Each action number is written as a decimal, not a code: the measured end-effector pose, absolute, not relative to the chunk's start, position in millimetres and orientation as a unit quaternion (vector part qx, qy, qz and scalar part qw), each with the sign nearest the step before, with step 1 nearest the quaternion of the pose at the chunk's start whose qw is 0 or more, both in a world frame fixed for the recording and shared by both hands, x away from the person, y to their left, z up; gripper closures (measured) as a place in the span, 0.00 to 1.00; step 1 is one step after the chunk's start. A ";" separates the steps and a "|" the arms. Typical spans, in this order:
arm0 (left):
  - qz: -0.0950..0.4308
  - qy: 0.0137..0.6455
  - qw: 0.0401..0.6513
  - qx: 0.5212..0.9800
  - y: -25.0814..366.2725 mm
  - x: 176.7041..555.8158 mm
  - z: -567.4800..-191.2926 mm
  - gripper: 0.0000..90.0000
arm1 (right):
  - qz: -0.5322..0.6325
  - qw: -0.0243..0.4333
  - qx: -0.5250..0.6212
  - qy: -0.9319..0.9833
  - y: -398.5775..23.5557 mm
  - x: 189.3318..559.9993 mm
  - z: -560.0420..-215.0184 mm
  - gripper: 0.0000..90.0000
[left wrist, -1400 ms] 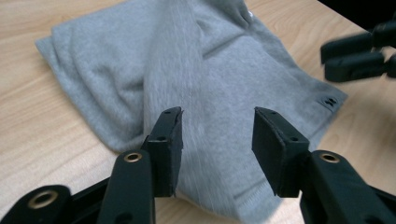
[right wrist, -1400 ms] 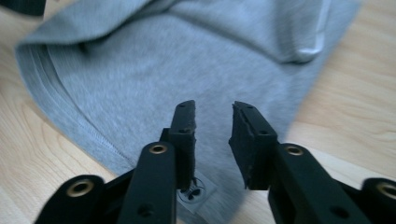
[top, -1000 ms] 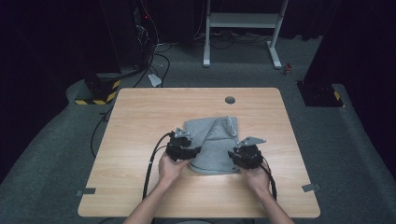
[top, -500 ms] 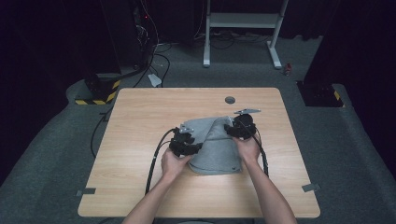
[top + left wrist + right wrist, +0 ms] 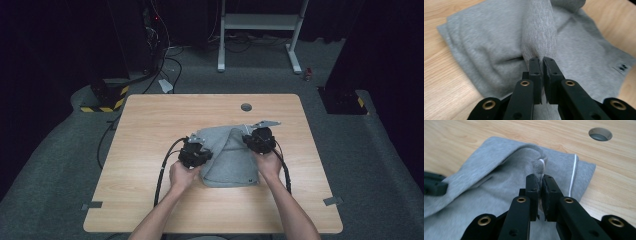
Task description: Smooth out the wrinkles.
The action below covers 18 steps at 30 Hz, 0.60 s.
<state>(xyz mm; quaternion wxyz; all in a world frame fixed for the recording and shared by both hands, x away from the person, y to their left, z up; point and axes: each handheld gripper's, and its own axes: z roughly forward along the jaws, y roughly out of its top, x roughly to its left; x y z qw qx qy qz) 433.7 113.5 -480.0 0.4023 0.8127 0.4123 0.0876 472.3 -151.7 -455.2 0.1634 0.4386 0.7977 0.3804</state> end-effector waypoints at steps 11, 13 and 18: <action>0.069 0.391 0.422 0.815 127.4 411.1 -481.5 0.95 | 0.392 0.191 0.411 0.801 -187.6 422.9 -466.5 0.92; 0.064 0.382 0.419 0.821 129.0 405.5 -483.9 0.95 | 0.387 0.193 0.406 0.805 -190.5 414.1 -472.6 0.92; 0.057 0.370 0.415 0.829 134.2 394.5 -487.6 0.95 | 0.378 0.193 0.400 0.812 -194.1 397.9 -485.9 0.91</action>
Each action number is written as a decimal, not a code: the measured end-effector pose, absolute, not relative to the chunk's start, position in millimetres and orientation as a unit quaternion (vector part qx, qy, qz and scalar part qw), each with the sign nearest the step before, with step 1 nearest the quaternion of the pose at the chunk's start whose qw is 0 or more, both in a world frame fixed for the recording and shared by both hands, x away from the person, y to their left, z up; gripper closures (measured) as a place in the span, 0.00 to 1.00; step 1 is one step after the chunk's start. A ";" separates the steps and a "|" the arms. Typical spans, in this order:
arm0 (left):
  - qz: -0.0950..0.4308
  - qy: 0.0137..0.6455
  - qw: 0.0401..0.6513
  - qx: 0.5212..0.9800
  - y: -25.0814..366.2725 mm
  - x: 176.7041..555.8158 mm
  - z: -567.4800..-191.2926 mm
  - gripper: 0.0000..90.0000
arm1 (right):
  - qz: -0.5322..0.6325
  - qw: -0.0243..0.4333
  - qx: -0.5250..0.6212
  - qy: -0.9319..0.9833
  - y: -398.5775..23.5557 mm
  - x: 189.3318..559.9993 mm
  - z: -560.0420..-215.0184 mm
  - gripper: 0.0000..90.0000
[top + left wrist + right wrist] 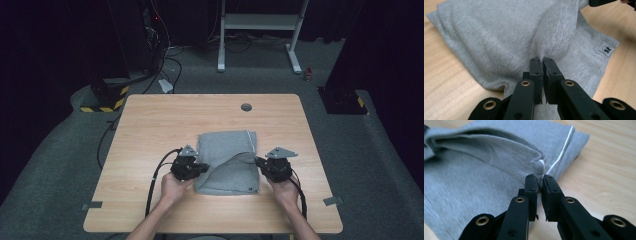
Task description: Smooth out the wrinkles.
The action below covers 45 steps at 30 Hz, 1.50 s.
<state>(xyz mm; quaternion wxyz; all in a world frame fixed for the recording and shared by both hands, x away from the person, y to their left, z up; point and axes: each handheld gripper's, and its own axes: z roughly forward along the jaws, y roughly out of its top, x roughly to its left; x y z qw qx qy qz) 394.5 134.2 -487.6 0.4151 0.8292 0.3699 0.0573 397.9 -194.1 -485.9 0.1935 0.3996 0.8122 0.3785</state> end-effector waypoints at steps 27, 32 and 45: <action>0.058 0.308 0.354 0.881 139.1 368.1 -502.9 0.96 | 0.336 0.166 0.397 0.838 -168.7 379.8 -510.0 0.94; 0.041 0.304 0.351 0.884 144.9 363.8 -507.5 0.96 | 0.306 0.195 0.377 0.852 -167.2 373.2 -511.1 0.97; 0.073 0.337 0.427 0.836 139.8 376.3 -491.3 0.62 | 0.339 0.186 0.406 0.828 -162.5 379.6 -502.4 0.77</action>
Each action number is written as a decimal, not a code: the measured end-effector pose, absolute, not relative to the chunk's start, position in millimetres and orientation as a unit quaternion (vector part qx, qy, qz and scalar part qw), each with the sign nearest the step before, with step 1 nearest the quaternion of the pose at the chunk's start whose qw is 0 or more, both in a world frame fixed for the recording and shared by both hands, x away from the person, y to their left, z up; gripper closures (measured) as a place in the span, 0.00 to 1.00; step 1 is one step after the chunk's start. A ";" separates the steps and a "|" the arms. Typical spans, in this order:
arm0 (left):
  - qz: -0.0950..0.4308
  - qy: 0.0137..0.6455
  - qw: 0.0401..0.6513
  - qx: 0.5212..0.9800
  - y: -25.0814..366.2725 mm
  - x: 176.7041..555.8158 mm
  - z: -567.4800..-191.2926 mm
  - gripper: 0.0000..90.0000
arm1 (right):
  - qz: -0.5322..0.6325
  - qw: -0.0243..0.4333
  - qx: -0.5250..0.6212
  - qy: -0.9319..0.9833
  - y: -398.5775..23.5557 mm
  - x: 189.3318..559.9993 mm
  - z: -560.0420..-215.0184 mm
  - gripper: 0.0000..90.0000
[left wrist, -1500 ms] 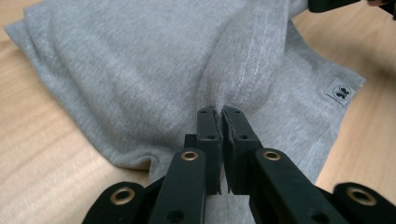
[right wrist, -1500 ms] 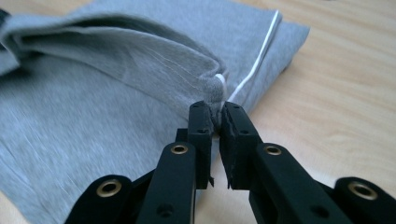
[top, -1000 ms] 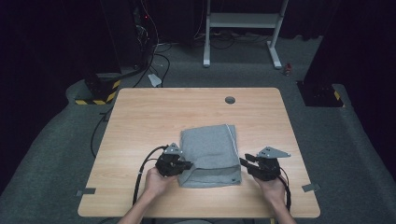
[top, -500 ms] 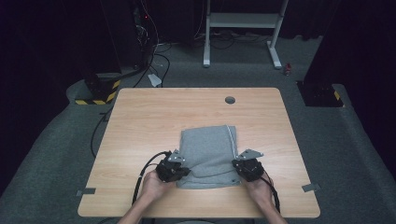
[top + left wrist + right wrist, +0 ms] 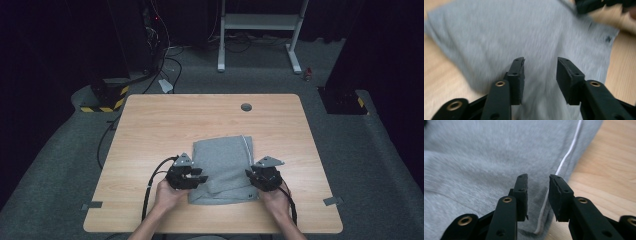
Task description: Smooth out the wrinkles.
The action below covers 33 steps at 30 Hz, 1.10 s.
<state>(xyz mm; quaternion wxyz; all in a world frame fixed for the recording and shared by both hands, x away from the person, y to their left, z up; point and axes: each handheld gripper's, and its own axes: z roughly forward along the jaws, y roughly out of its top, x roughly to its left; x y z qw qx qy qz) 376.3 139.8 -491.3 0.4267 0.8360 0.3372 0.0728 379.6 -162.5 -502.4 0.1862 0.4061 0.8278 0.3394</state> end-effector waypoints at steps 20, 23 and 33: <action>0.126 0.452 0.396 0.789 144.7 409.0 -494.7 0.50 | 0.359 0.199 0.428 0.805 -170.8 412.3 -483.2 0.76; 0.144 0.481 0.390 0.772 138.8 430.4 -498.5 0.48 | 0.360 0.201 0.447 0.794 -165.5 433.4 -482.8 0.78; 0.143 0.492 0.366 0.777 133.7 454.2 -514.7 0.93 | 0.335 0.195 0.456 0.801 -156.6 460.2 -496.6 0.94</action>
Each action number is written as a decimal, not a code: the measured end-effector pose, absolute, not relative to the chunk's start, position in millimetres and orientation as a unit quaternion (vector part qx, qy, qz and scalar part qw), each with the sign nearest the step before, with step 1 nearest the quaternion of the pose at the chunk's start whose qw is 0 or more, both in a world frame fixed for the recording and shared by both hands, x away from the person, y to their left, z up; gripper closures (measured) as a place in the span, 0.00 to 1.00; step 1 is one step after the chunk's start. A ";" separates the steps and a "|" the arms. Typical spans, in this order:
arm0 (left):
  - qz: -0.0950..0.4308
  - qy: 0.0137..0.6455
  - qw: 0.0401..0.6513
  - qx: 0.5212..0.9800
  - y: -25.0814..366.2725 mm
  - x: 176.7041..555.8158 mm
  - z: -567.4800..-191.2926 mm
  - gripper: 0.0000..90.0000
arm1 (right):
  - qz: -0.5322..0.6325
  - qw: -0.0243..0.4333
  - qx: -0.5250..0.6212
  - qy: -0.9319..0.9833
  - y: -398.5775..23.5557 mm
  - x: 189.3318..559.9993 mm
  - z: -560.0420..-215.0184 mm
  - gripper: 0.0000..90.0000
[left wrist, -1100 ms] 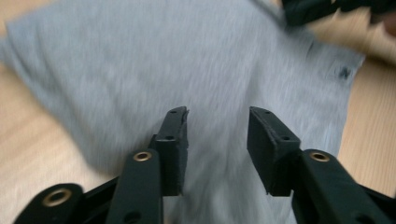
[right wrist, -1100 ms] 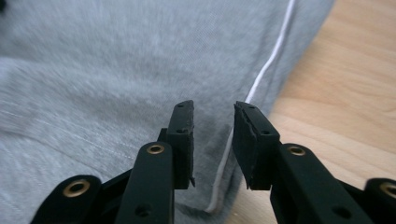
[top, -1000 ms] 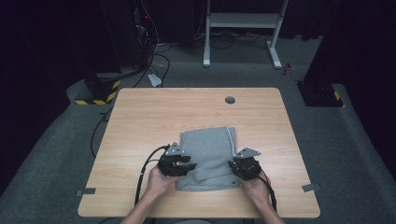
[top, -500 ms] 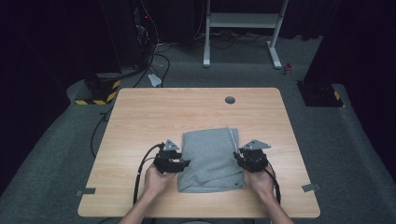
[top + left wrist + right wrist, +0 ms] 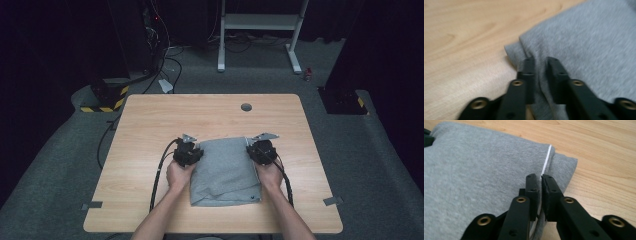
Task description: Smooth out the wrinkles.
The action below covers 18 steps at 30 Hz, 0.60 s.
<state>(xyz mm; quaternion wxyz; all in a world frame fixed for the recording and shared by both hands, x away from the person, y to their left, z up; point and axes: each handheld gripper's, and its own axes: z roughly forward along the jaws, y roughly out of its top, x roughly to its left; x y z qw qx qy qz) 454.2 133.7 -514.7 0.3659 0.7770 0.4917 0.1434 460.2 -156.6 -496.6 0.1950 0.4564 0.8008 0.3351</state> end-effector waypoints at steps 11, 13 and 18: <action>0.152 0.498 0.374 0.767 139.3 454.7 -511.1 0.88 | 0.330 0.187 0.475 0.794 -173.6 459.2 -502.2 0.84; 0.154 0.481 0.374 0.778 138.7 450.4 -507.8 0.74 | 0.325 0.191 0.478 0.793 -173.3 455.5 -499.5 0.74; 0.155 0.449 0.400 0.784 138.4 425.8 -493.7 0.56 | 0.358 0.213 0.462 0.783 -180.1 431.3 -485.1 0.65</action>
